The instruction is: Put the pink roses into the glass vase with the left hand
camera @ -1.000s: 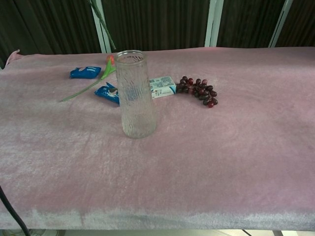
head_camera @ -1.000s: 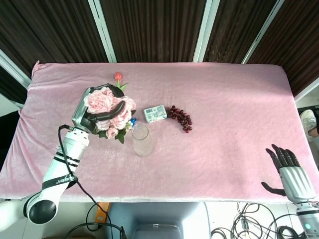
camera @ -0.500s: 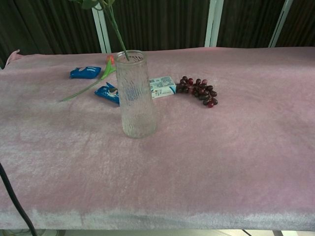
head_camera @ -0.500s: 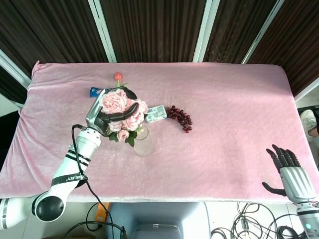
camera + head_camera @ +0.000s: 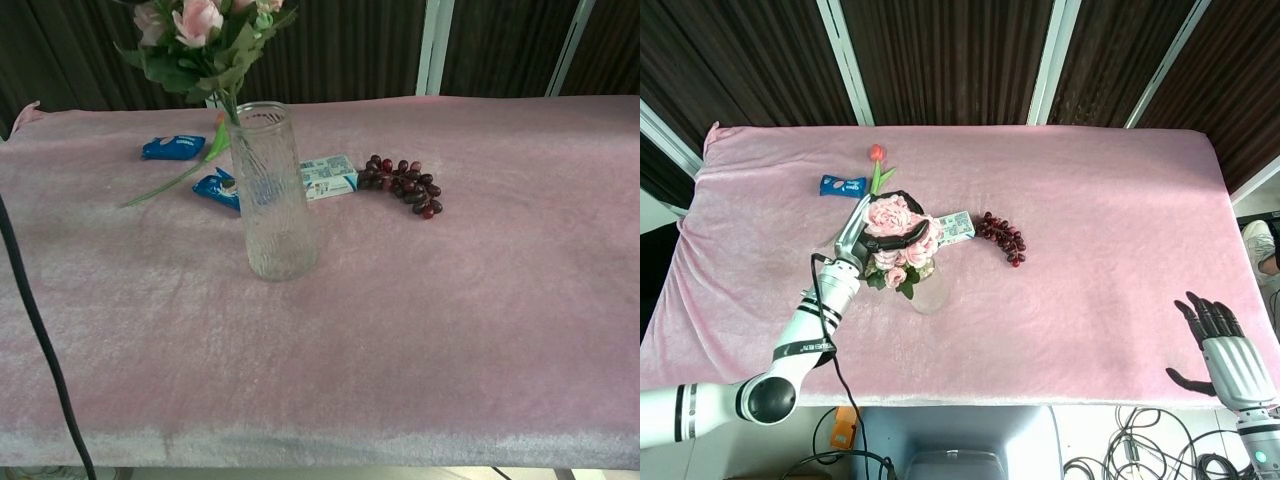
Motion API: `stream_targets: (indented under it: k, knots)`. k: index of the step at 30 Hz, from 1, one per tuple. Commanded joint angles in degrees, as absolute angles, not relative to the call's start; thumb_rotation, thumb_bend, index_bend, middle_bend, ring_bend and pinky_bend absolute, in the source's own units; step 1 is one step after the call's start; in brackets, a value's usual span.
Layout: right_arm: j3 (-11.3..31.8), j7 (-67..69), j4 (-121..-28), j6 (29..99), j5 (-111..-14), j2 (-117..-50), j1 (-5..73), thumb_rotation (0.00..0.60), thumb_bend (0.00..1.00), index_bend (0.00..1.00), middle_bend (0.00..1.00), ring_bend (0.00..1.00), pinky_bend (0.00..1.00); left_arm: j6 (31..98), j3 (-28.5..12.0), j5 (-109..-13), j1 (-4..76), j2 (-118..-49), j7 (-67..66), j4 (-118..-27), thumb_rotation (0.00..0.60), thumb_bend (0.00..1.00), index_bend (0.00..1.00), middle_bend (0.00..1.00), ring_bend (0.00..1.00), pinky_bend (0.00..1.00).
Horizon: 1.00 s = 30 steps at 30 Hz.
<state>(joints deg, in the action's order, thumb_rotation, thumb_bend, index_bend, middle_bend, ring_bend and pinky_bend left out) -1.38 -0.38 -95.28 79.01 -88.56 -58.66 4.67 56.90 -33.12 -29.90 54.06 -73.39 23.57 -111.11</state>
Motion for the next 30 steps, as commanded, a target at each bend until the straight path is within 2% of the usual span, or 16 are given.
stream_targets:
  k: [1, 6, 8, 10, 12, 14, 17, 19, 22, 24, 30]
  knots:
    - [-1.5, -0.4, -95.3, 79.4, -88.8, -58.6, 4.5, 0.6, 0.3, 0.0, 0.0, 0.0, 0.0, 55.5, -31.8, -31.0, 54.6, -76.7, 23.7, -106.8, 0.6, 0.46, 0.69, 0.85, 0.7, 0.68]
    - [-1.1, 0.4, -95.1, 80.0, -88.2, -58.4, 4.2, 0.6, 0.3, 0.0, 0.0, 0.0, 0.0, 55.3, -30.2, -33.5, 54.3, -79.5, 23.0, -103.6, 0.6, 0.42, 0.59, 0.78, 0.63, 0.62]
    - [-1.1, 0.6, -95.1, 80.2, -88.3, -58.3, 4.1, 0.6, 0.3, 0.0, 0.0, 0.0, 0.0, 54.8, -29.9, -33.9, 54.1, -80.4, 23.3, -102.5, 0.6, 0.42, 0.56, 0.74, 0.57, 0.56]
    - [-1.2, 0.9, -95.1, 80.5, -88.7, -58.2, 4.0, 0.6, 0.3, 0.0, 0.0, 0.0, 0.0, 53.5, -29.8, -34.2, 53.7, -81.1, 24.1, -101.6, 0.6, 0.41, 0.51, 0.68, 0.5, 0.45]
    - [-1.2, 1.1, -95.1, 80.8, -88.9, -58.2, 3.9, 0.6, 0.3, 0.0, 0.0, 0.0, 0.0, 52.8, -29.5, -34.9, 53.4, -81.6, 24.1, -100.8, 0.6, 0.41, 0.46, 0.64, 0.45, 0.38]
    - [-1.2, 1.2, -95.0, 80.8, -89.0, -58.2, 3.9, 0.6, 0.3, 0.0, 0.0, 0.0, 0.0, 52.4, -29.2, -36.0, 53.1, -82.1, 24.2, -100.5, 0.6, 0.4, 0.4, 0.57, 0.37, 0.35]
    - [-1.4, 1.2, -95.0, 80.7, -89.2, -58.2, 3.9, 0.6, 0.3, 0.0, 0.0, 0.0, 0.0, 50.3, -29.0, -38.3, 52.7, -82.1, 24.8, -100.1, 0.6, 0.37, 0.23, 0.39, 0.2, 0.26]
    - [-1.4, 1.1, -95.0, 80.7, -89.3, -58.2, 3.9, 0.6, 0.3, 0.0, 0.0, 0.0, 0.0, 49.0, -28.9, -39.7, 52.3, -81.9, 25.1, -99.9, 0.6, 0.33, 0.05, 0.19, 0.05, 0.17]
    - [-1.4, 1.1, -95.0, 80.8, -89.3, -58.2, 3.9, 0.6, 0.3, 0.0, 0.0, 0.0, 0.0, 48.1, -29.1, -41.3, 51.8, -81.7, 25.8, -100.1, 0.6, 0.27, 0.0, 0.01, 0.0, 0.07]
    - [-1.4, 1.0, -94.9, 80.7, -89.2, -58.2, 3.8, 0.6, 0.3, 0.0, 0.0, 0.0, 0.0, 47.5, -29.2, -42.5, 51.4, -81.4, 26.1, -100.3, 0.6, 0.24, 0.0, 0.0, 0.0, 0.02]
    - [-1.4, 0.8, -95.0, 80.6, -89.2, -58.1, 3.8, 0.6, 0.3, 0.0, 0.0, 0.0, 0.0, 46.5, -28.9, -44.8, 51.0, -80.4, 25.9, -100.9, 0.6, 0.21, 0.0, 0.0, 0.0, 0.0]
